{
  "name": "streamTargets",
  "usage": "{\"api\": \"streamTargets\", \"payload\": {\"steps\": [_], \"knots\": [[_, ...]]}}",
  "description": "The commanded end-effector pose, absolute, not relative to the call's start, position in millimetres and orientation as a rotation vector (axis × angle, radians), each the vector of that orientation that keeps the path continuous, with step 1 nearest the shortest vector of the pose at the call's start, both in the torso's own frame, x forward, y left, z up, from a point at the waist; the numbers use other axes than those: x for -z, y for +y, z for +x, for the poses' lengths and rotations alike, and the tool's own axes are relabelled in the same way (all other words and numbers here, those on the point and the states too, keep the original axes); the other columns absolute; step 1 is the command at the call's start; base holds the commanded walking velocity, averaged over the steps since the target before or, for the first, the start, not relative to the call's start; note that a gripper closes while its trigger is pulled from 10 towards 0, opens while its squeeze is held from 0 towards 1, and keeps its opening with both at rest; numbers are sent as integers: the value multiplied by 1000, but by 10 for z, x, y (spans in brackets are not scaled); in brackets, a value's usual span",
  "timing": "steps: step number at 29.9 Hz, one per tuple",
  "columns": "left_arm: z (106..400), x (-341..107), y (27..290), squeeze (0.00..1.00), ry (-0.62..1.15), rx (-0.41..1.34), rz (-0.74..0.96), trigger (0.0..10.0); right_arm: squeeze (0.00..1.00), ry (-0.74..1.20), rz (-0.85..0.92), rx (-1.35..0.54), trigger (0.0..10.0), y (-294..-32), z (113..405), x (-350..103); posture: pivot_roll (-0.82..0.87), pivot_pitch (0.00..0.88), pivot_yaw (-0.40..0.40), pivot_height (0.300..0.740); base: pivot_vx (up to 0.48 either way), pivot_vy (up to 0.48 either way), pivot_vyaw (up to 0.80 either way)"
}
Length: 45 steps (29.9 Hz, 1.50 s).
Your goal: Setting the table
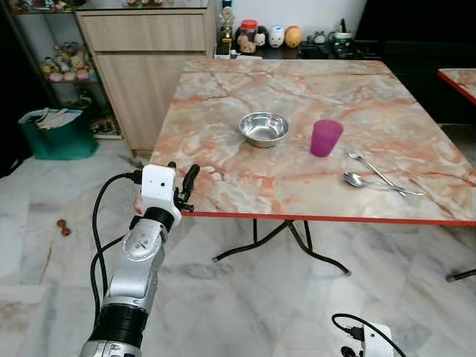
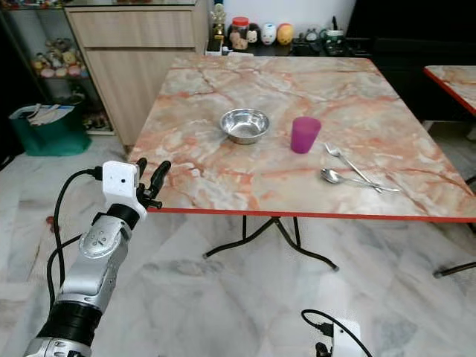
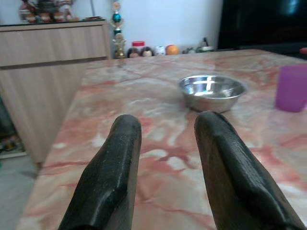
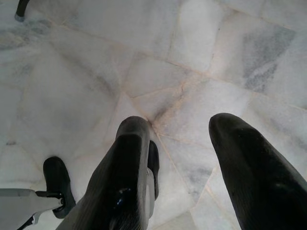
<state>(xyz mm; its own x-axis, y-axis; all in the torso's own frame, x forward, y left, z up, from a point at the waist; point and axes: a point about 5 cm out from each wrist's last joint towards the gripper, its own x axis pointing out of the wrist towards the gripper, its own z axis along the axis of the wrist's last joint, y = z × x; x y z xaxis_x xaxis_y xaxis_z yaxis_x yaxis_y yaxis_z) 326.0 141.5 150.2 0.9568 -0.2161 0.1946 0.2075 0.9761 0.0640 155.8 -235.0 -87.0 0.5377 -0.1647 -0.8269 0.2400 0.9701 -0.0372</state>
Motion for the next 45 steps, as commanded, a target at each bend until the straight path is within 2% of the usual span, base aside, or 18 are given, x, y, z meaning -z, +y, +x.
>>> {"api": "streamTargets", "payload": {"steps": [1, 10, 45], "knots": [[3237, -1505, 1378, 0, -202, 239, 34, 10000, 0, 978, 81, 248, 10000, -2378, 1543, 869, 95, 0, -15, 727, 0, 0, 0], [3236, -1489, 1361, 0, -186, 260, 24, 10000, 0, 986, 75, 245, 10000, -2381, 1540, 871, 97, 0, -15, 727, 97, 0, -149], [3243, -1497, 1341, 0, -186, 275, 13, 10000, 0, 1010, 77, 191, 10000, -2361, 1539, 878, 101, 0, -19, 727, 389, 0, -19]]}}
